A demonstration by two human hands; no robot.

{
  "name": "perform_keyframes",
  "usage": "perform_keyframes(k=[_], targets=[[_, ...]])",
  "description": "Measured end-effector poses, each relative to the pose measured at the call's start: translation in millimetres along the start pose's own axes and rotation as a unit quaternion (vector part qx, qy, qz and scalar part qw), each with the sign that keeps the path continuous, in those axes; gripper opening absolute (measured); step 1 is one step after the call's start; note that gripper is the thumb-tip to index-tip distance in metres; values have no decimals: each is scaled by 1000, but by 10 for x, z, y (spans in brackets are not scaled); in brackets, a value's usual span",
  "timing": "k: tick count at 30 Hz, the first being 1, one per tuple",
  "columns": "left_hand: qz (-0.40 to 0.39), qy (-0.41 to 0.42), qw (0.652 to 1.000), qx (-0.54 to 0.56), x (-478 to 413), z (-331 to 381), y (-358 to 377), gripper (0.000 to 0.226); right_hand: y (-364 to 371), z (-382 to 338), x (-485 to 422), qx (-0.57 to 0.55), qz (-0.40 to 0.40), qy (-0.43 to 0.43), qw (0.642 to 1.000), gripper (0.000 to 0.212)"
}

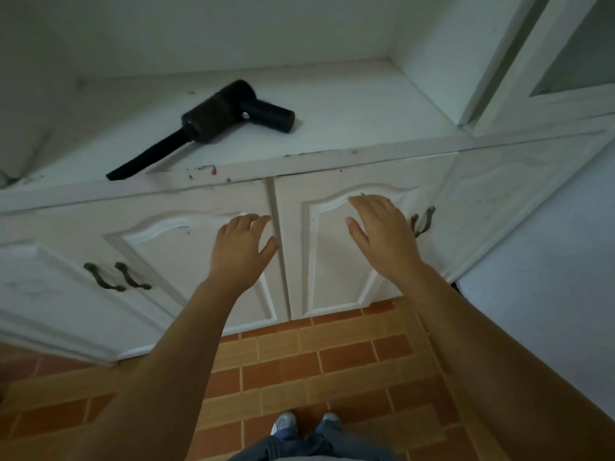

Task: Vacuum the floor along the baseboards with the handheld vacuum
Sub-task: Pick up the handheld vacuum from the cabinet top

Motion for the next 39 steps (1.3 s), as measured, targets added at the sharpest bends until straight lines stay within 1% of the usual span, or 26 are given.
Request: perform_keyframes(k=[4,9,14,16,20,22,25,27,32,39], targets=[[64,-30,998,5,121,-159,-331,46,-122,-313,-281,-26,21,-53,998,54],[134,-61,989,-4,189,-320,-700,47,-249,-621,-641,-41,47,-104,993,56],[169,-88,981,-35,164,-485,-966,49,-272,-788,-941,-49,59,-137,988,45],[181,-100,977,-49,147,-543,-1034,49,-260,-839,-1034,-48,55,-149,986,44],[246,-125,959,-58,140,-649,-1182,47,-224,-851,-1259,-45,38,-142,988,49],[264,-151,951,-57,121,-726,-1221,50,-199,-836,-1398,-44,33,-137,989,50],[265,-210,941,-23,55,-900,-1210,59,-140,-803,-1626,-47,31,-130,990,49],[266,-233,936,1,3,-999,-1177,63,-84,-786,-1775,-52,30,-127,990,46],[275,-257,925,56,-83,-1073,-1124,70,102,-768,-2106,-50,9,-118,992,37],[292,-261,918,61,-105,-1090,-1116,72,335,-774,-2317,-94,-39,-76,992,34]])
Point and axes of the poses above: each hand's wrist, its own x-axis away from the middle knuckle, its own y-axis out of the palm, z = x × y, the point moved 8 cm from there along -x, towards the middle knuckle, and after that the axes turned 13 degrees about x, right-handed, at the moved point
